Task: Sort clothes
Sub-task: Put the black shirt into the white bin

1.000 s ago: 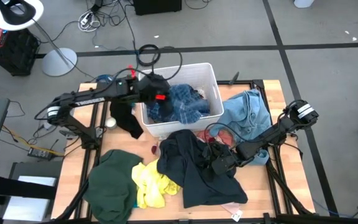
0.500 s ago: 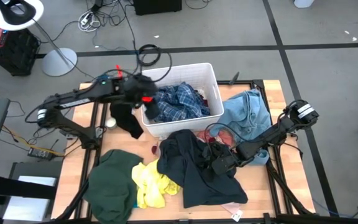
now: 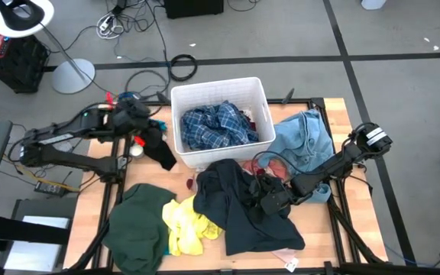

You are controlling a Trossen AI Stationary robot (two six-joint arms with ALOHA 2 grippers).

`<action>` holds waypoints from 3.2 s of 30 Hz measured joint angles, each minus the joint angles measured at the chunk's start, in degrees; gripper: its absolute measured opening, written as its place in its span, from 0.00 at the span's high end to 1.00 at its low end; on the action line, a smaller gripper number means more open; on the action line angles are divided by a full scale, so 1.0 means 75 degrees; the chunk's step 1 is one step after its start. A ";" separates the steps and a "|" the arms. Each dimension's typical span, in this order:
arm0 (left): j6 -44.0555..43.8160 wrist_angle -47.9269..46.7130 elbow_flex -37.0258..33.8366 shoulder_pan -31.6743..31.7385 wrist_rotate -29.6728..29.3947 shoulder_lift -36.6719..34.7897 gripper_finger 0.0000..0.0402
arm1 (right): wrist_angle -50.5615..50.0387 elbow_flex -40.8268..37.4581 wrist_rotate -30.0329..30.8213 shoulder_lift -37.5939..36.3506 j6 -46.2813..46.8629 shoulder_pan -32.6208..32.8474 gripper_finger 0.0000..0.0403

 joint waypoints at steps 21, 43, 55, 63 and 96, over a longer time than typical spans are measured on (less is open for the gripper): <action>-0.0041 0.1215 -0.2832 0.3638 0.1707 0.0430 0.59 | 0.0194 0.0000 0.0001 0.0003 0.0137 0.0055 0.43; 0.0693 0.2941 -0.4165 0.4777 0.3077 0.0785 0.91 | 0.0364 0.0000 0.0004 0.0003 0.0017 0.0055 0.43; 0.0871 0.0733 -0.2484 0.4134 0.3066 0.0249 1.00 | 0.0435 0.0000 0.0004 0.0003 -0.0006 0.0052 0.43; 0.0498 0.0169 -0.0706 0.3356 0.3131 -0.0728 1.00 | 0.0547 0.0000 0.0004 0.0003 -0.0035 0.0050 0.43; 0.1549 0.4831 0.4612 0.1567 0.5021 0.3046 1.00 | 0.0600 0.0000 0.0007 0.0003 -0.0123 0.0044 0.43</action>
